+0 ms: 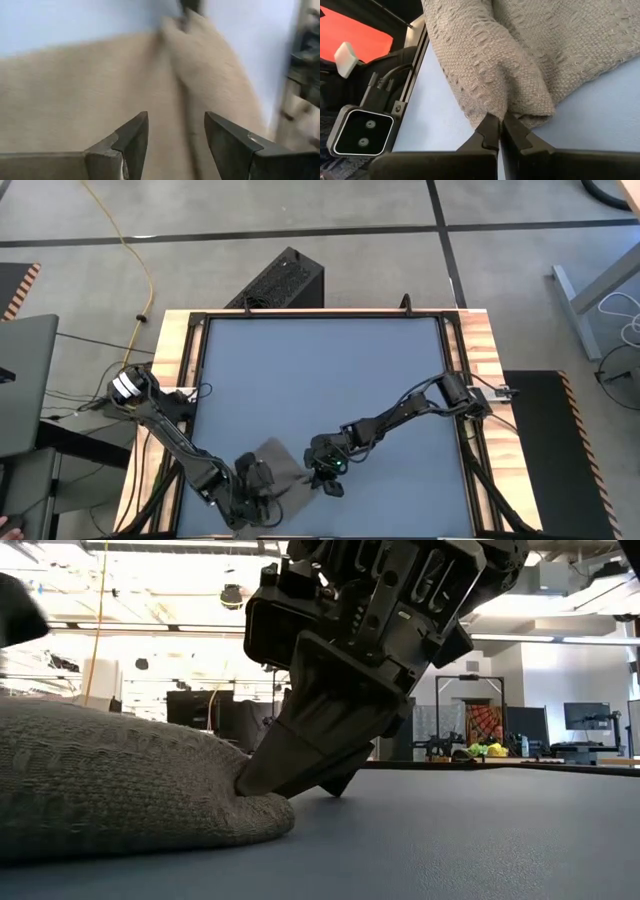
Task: Roll towel into tight, uniform cylinder
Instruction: Roll the gray towel
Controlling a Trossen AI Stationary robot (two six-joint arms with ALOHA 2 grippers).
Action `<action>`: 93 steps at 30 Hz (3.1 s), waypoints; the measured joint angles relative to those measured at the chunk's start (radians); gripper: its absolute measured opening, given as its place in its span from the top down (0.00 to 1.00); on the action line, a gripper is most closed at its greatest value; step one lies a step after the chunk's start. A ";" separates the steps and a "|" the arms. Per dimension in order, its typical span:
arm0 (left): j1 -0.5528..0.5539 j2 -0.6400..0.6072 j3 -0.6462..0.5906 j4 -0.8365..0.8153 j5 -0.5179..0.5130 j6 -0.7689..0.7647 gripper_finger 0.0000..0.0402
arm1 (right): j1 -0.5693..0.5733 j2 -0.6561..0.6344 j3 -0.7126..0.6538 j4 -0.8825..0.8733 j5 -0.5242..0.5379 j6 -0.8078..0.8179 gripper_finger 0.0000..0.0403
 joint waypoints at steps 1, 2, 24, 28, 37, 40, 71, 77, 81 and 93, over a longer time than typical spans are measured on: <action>0.008 -0.002 0.000 -0.026 -0.022 0.001 0.55 | 0.000 0.000 0.000 0.001 0.000 0.000 0.95; 0.019 -0.002 0.000 -0.052 -0.038 0.002 0.55 | 0.000 0.000 0.002 0.000 0.000 0.000 0.95; 0.263 0.136 0.002 -0.086 0.019 0.271 0.55 | -0.022 0.000 0.045 -0.054 -0.031 0.060 0.95; 0.267 0.136 0.008 -0.093 0.001 0.279 0.55 | -0.050 0.001 0.045 -0.069 -0.034 0.139 0.95; 0.264 0.121 0.151 -0.262 -0.154 0.402 0.61 | -0.085 0.014 0.050 -0.108 -0.029 0.173 0.95; 0.262 0.121 0.196 -0.280 -0.164 0.409 0.63 | -0.085 0.015 0.049 -0.105 -0.029 0.175 0.95; -0.208 0.174 0.336 -0.339 0.131 -0.378 0.64 | -0.085 0.018 0.046 -0.105 -0.026 0.165 0.95; -0.205 0.208 0.336 -0.443 0.089 -0.355 0.64 | -0.085 0.018 0.046 -0.087 -0.027 0.169 0.95; -0.202 0.239 0.336 -0.442 0.062 -0.302 0.64 | -0.078 0.018 0.046 -0.089 -0.027 0.173 0.95; -0.190 0.349 0.354 -0.472 0.115 -0.251 0.64 | -0.076 0.018 0.045 -0.089 -0.025 0.181 0.95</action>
